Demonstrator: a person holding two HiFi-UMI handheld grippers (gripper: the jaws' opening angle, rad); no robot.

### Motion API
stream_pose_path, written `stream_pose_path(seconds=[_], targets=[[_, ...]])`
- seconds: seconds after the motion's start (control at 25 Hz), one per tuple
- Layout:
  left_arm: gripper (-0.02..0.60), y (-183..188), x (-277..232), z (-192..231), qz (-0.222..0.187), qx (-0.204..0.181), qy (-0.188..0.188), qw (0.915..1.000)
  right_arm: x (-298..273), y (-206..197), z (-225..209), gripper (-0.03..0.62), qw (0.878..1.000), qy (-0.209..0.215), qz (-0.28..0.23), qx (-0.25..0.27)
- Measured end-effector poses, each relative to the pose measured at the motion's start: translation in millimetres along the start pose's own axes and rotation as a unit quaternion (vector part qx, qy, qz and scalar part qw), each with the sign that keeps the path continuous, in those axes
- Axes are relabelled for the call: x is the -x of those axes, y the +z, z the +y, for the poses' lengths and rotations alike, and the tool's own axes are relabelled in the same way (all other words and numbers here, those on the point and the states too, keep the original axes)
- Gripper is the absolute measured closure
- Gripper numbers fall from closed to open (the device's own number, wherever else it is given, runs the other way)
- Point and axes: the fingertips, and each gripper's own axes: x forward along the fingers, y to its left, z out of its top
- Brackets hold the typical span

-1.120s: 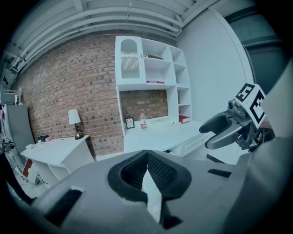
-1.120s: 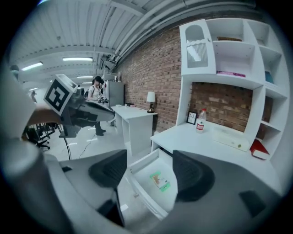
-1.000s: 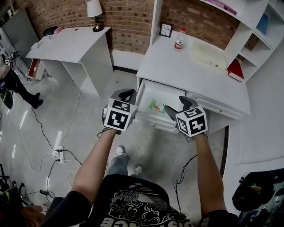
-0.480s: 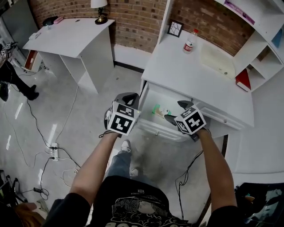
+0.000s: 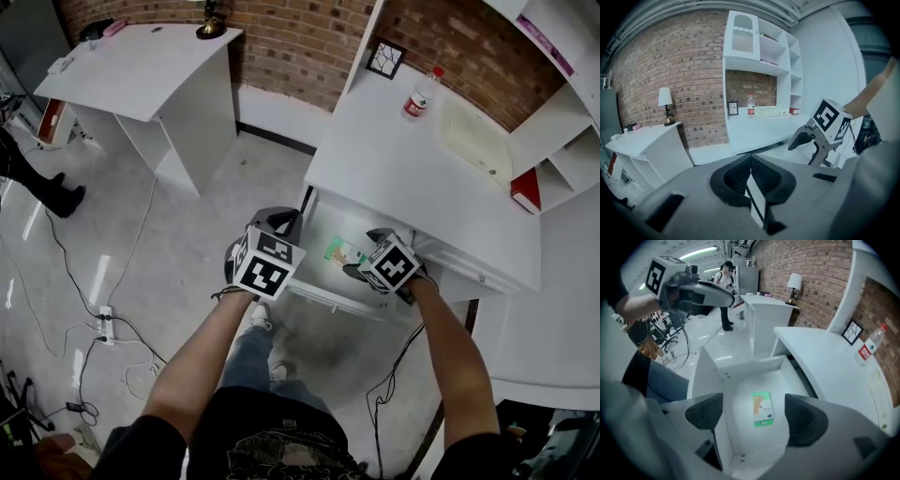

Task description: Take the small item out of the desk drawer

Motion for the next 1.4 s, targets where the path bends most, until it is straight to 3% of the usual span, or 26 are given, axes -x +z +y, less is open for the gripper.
stream_pose_path(seconds=[0.36,0.88,1.4], targets=[[0.577,-13.4,-40.2,16.7,0.017,-0.001,-0.022,0.9996,-65.8,-21.9,-9.6,0.169,0.997,0.032,0.064,0.015],[0.577,-27.5,-69.2,33.4,0.025,-0.007,-0.027,0.9993,-138.1,-48.7,-21.3,0.172,0.992,0.067,0.097,0.046],[0.577,-45.4,-79.6,49.1,0.032,-0.009,-0.019,0.9993,-168.1,-70.3,-22.8,0.172,0.986,0.06,0.149,0.052]])
